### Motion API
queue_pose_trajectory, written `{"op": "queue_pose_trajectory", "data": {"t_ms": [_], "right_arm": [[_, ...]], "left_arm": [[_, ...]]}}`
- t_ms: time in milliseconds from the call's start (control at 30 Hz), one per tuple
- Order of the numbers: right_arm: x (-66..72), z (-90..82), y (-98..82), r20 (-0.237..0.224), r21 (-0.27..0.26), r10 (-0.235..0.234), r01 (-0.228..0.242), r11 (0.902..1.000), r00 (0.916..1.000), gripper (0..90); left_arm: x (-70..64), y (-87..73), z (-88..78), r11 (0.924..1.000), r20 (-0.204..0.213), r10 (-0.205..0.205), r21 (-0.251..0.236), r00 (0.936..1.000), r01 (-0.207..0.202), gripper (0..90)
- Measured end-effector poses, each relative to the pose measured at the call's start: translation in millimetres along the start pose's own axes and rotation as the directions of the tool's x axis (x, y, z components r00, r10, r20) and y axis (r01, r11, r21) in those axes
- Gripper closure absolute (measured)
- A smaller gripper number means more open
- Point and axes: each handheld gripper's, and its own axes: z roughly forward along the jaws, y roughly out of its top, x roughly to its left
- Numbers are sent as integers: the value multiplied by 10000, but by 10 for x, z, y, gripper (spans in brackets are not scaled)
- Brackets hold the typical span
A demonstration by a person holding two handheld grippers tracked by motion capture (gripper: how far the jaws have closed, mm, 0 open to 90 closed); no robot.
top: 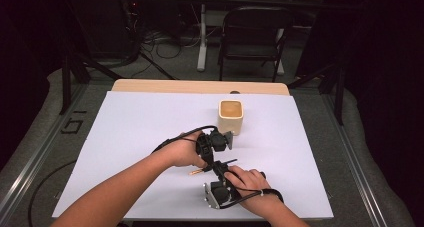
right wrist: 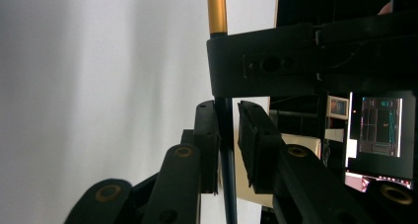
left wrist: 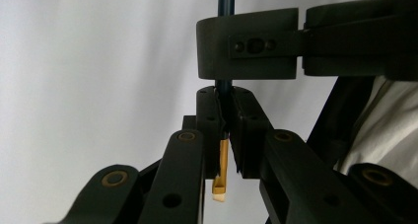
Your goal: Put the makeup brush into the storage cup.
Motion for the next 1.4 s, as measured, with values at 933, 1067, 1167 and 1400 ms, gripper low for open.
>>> {"op": "queue_pose_trajectory", "data": {"t_ms": [933,1067,1167,1400], "right_arm": [[-8,-10,35,-94,574,-120,125,9983,9999,836],[-21,-7,11,-29,594,35,-34,9982,10000,836],[-24,-4,-19,-106,542,200,-194,9983,9997,836],[-5,5,-93,-227,834,505,-484,9953,9985,836]], "left_arm": [[23,-27,-33,9995,138,-170,-271,9998,173,820],[53,-97,-61,9986,66,-299,-430,9995,301,733],[84,-181,-88,9975,104,-341,-621,9994,347,673],[154,-430,-164,9846,-397,-440,-1710,9982,366,514]]}}
